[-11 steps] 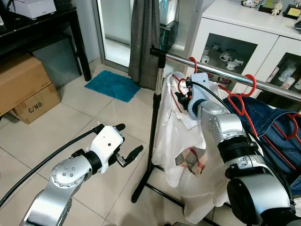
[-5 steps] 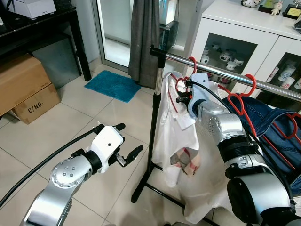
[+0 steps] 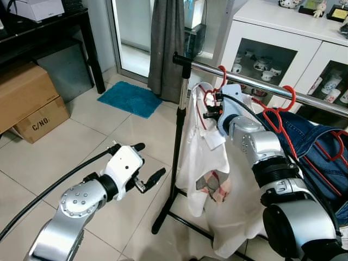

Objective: Hang hanger

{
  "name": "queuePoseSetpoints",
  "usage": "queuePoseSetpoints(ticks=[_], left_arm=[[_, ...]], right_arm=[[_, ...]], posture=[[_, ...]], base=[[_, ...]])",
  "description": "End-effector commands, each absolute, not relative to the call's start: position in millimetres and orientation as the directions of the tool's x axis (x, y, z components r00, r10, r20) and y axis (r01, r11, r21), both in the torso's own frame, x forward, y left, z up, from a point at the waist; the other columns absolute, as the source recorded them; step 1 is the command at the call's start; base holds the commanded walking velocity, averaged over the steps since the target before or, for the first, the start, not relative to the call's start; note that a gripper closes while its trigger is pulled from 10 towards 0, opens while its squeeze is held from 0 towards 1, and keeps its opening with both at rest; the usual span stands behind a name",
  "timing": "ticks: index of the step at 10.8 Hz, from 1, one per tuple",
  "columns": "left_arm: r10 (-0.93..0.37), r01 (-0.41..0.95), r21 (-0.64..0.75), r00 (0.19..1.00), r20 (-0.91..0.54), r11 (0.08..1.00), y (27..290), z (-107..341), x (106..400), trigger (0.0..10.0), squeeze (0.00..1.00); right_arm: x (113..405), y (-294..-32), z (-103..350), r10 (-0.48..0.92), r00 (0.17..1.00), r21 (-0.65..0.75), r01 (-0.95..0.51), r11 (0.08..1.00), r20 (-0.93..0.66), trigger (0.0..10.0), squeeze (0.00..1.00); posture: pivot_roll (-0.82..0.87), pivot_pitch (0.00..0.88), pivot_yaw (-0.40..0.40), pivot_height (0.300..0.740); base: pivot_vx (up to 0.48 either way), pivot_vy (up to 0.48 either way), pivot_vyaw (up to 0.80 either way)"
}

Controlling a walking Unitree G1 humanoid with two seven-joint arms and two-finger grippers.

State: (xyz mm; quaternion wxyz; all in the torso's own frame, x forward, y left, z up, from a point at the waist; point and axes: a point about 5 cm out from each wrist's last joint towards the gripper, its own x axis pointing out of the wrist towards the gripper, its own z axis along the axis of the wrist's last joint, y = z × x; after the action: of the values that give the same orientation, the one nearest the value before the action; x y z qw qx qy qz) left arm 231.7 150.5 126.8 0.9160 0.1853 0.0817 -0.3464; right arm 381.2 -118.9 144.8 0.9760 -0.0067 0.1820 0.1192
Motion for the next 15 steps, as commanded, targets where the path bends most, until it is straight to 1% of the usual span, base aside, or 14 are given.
queuePoseSetpoints(ticks=[1, 2, 3, 6, 7, 8, 11, 12, 13, 14, 15], left_arm=[[-0.610, 0.673, 0.289, 0.740, -0.285, 0.681, 147, 125, 230, 10.0, 0.87], [-0.610, 0.674, 0.290, 0.739, -0.286, 0.680, 147, 124, 230, 10.0, 0.87], [-0.610, 0.675, 0.290, 0.738, -0.288, 0.679, 147, 124, 230, 10.0, 0.87], [-0.622, 0.695, 0.294, 0.719, -0.310, 0.656, 147, 123, 228, 10.0, 0.87], [-0.624, 0.698, 0.295, 0.716, -0.312, 0.653, 147, 123, 228, 10.0, 0.87], [-0.626, 0.699, 0.294, 0.715, -0.313, 0.651, 146, 123, 228, 10.0, 0.87], [-0.630, 0.704, 0.290, 0.710, -0.316, 0.648, 146, 123, 227, 10.0, 0.87], [-0.629, 0.704, 0.289, 0.710, -0.317, 0.648, 146, 123, 227, 10.0, 0.87], [-0.629, 0.704, 0.290, 0.709, -0.317, 0.648, 147, 123, 227, 10.0, 0.87], [-0.629, 0.704, 0.290, 0.709, -0.318, 0.648, 147, 123, 227, 10.0, 0.87], [-0.628, 0.704, 0.291, 0.710, -0.320, 0.648, 147, 123, 227, 10.0, 0.87]], right_arm=[[386, -121, 156, 0.223, 0.918, 0.001, -0.236, 0.972, -0.328, 10.0, 0.00], [387, -120, 159, 0.228, 0.918, 0.013, -0.236, 0.972, -0.325, 10.0, 0.97], [388, -122, 161, 0.225, 0.918, 0.030, -0.228, 0.973, -0.328, 10.0, 1.00], [388, -126, 169, 0.258, 0.894, 0.017, -0.271, 0.962, -0.366, 10.0, 1.00], [388, -131, 169, 0.197, 0.876, -0.049, -0.243, 0.969, -0.440, 10.0, 1.00], [388, -133, 171, 0.199, 0.869, -0.037, -0.241, 0.970, -0.454, 10.0, 0.00], [388, -136, 175, 0.177, 0.832, 0.031, -0.189, 0.981, -0.526, 10.0, 0.00], [389, -134, 178, 0.188, 0.838, 0.060, -0.183, 0.981, -0.513, 7.7, 0.00], [389, -132, 179, 0.197, 0.842, 0.074, -0.185, 0.980, -0.503, 3.6, 0.00], [388, -130, 179, 0.204, 0.835, 0.066, -0.198, 0.978, -0.512, 0.0, 0.00], [387, -129, 177, 0.205, 0.828, 0.069, -0.199, 0.978, -0.521, 0.0, 0.00]], posture=[[0.07, 0.000, -0.071, 0.740], [0.07, 0.000, -0.072, 0.740], [0.07, 0.000, -0.072, 0.740], [0.06, 0.000, -0.068, 0.740], [0.06, 0.000, -0.068, 0.740], [0.05, 0.000, -0.070, 0.740], [0.06, 0.000, -0.074, 0.740], [0.06, 0.000, -0.076, 0.740], [0.06, 0.000, -0.076, 0.740], [0.06, 0.000, -0.076, 0.740], [0.06, 0.000, -0.077, 0.740]], base=[[0.000, 0.000, 0.00], [0.000, 0.000, 0.00], [0.000, 0.000, 0.00], [0.000, 0.000, 0.00], [0.000, 0.000, 0.00], [0.000, 0.000, 0.00], [0.000, 0.000, 0.00], [0.000, 0.000, 0.00], [0.000, 0.000, 0.00], [0.000, 0.000, 0.00], [0.000, 0.000, 0.00]])
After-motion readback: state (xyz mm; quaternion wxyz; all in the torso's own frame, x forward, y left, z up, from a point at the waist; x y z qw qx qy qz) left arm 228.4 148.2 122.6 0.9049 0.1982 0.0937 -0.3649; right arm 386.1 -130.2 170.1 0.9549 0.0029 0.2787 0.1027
